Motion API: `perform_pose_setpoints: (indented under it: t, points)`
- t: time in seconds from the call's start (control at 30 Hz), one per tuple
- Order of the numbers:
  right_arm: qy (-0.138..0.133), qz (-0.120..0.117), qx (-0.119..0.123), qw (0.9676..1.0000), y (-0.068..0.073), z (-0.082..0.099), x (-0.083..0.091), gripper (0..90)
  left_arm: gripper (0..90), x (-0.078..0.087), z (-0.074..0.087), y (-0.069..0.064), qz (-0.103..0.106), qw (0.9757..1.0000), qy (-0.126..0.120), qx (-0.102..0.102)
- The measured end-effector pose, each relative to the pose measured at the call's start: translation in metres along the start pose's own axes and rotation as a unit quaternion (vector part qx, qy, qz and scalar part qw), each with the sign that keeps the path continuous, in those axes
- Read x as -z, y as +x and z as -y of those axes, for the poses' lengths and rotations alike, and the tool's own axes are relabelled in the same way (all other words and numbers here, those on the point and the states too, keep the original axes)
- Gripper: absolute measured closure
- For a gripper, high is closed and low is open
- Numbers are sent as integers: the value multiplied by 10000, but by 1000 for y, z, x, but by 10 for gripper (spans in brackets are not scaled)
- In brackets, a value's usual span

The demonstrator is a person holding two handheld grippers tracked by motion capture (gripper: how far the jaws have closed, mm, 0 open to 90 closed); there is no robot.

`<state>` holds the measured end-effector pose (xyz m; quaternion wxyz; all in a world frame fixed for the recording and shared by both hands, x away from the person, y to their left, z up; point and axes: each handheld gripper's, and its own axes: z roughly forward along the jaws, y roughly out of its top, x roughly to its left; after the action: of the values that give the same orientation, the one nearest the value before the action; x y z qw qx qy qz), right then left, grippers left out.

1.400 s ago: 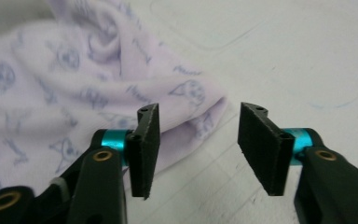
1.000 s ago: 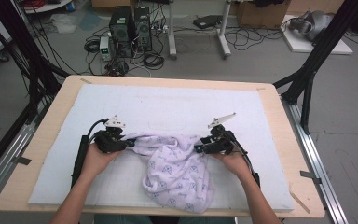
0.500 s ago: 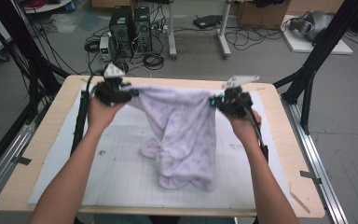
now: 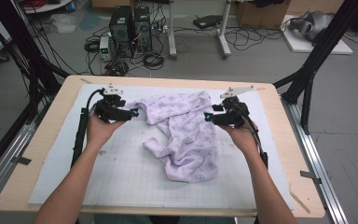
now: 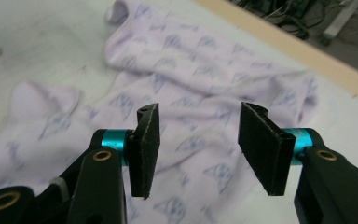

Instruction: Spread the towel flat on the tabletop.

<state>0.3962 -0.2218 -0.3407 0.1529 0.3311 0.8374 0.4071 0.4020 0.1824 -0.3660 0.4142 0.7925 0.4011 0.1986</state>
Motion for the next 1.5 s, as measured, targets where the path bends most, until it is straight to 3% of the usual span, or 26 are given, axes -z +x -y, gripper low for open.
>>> perform_pose_setpoints:
  t: [0.13, 0.2, 0.23, 0.33, 0.4, 0.43, 0.47, 0.5, 0.57, 0.6, 0.63, 0.7, 0.73, 0.8, 0.93, 1.03, 1.07, 1.1, 1.23, 1.37, 1.5]
  points:
    - [67, -251, 78, 9996, 11, 23, 4, 462, 373, 1, 20, -20, 379, 9991, -25, -162]
    - [69, -292, 125, 9995, 14, 29, 5, 461, 383, 0, 24, -26, 465, 9987, -7, -220]
    - [86, -364, 133, 9992, 20, 39, 7, 457, 384, -3, 30, -35, 548, 9980, 36, -310]
    - [37, -464, 100, 9989, 28, 54, 9, 452, 387, -6, 36, -46, 790, 9961, 102, -389]
    - [59, -539, 119, 9985, 32, 63, 10, 444, 386, -5, 40, -56, 1054, 9932, 57, -491]
    - [59, -539, 119, 9985, 32, 63, 10, 444, 387, -5, 40, -56, 1054, 9932, 57, -491]
    - [85, -590, 118, 9982, 35, 67, 11, 436, 387, -5, 42, -60, 1167, 9914, 74, -582]
    - [86, -659, 155, 9977, 40, 75, 12, 433, 388, -8, 45, -67, 1365, 9874, 278, -757]
    - [132, -769, 177, 9968, 44, 82, 12, 433, 398, -13, 47, -72, 1495, 9840, 424, -876]
    - [201, -804, 185, 9964, 47, 85, 10, 432, 423, -13, 47, -72, 1495, 9840, 424, -876]
    - [238, -832, 223, 9960, 50, 88, 9, 434, 452, -19, 49, -76, 1545, 9812, 603, -987]
    - [338, -885, 276, 9951, 54, 95, 4, 438, 592, -27, 53, -79, 1656, 9763, 849, -1109]
    - [421, -899, 289, 9946, 55, 97, 1, 439, 660, -27, 53, -79, 1656, 9763, 849, -1109]
    - [495, -947, 301, 9938, 58, 102, -4, 449, 773, -31, 57, -82, 1678, 9719, 1129, -1204]
    - [586, -987, 316, 9929, 61, 106, -9, 471, 818, -20, 54, -82, 1651, 9737, 1007, -1204]
    - [604, -991, 345, 9926, 63, 109, -11, 485, 823, 0, 55, -80, 1632, 9785, 753, -1008]
    - [607, -976, 377, 9927, 64, 109, -12, 490, 824, 15, 58, -80, 1557, 9808, 614, -1002]
    - [623, -983, 392, 9924, 64, 109, -13, 490, 824, 15, 58, -80, 1557, 9808, 614, -1002]
    - [665, -963, 489, 9919, 67, 109, -14, 502, 825, 45, 66, -79, 1513, 9834, 389, -917]
    - [735, -931, 576, 9913, 70, 109, -14, 522, 826, 66, 77, -78, 1436, 9846, 376, -928]
    - [788, -832, 738, 9907, 72, 111, -14, 657, 777, 75, 93, -69, 1437, 9860, 440, -721]
